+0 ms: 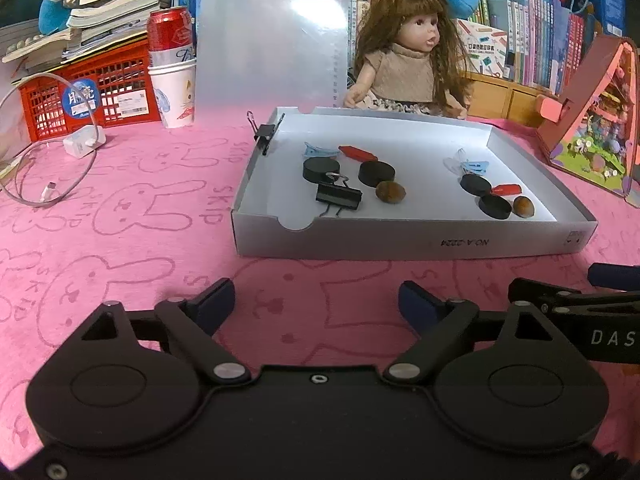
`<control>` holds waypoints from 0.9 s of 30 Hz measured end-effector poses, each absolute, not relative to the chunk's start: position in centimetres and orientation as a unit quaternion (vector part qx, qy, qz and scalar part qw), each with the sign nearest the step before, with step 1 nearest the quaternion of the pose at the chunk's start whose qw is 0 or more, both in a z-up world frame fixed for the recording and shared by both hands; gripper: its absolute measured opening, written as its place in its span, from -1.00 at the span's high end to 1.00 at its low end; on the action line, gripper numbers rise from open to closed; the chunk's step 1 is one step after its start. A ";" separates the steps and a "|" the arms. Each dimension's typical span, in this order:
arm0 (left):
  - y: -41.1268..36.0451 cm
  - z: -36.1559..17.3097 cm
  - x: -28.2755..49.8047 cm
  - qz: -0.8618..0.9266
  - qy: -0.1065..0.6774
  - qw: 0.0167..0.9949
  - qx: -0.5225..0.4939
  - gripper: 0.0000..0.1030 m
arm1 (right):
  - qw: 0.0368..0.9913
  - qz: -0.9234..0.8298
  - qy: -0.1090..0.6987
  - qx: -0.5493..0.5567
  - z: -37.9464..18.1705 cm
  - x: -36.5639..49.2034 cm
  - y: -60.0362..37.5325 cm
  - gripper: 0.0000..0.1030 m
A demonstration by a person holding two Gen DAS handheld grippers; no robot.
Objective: Organize rigid objects
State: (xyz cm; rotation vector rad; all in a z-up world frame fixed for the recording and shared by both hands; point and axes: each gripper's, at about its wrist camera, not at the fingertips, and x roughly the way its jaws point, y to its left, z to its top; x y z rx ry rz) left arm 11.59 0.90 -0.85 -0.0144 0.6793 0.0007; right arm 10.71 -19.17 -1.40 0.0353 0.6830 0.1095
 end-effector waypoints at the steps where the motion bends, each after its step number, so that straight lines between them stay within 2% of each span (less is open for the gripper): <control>1: 0.8 -0.9 11.6 0.001 0.334 0.942 -0.004 -0.76 | 0.940 0.052 0.336 0.014 -1.4 10.7 -19.1 -1.00; 13: 1.5 -0.9 11.7 0.013 0.333 0.943 -0.016 -0.79 | 0.939 0.034 0.341 -0.004 -1.5 11.0 -18.7 -1.00; 19: 1.0 -1.1 12.0 0.010 0.341 0.940 -0.001 -0.96 | 0.939 0.029 0.343 -0.011 -1.6 11.1 -18.4 -1.00; 27: 1.2 -1.1 12.1 0.012 0.342 0.940 -0.007 -0.99 | 0.939 0.027 0.343 -0.009 -1.6 11.3 -18.6 -1.00</control>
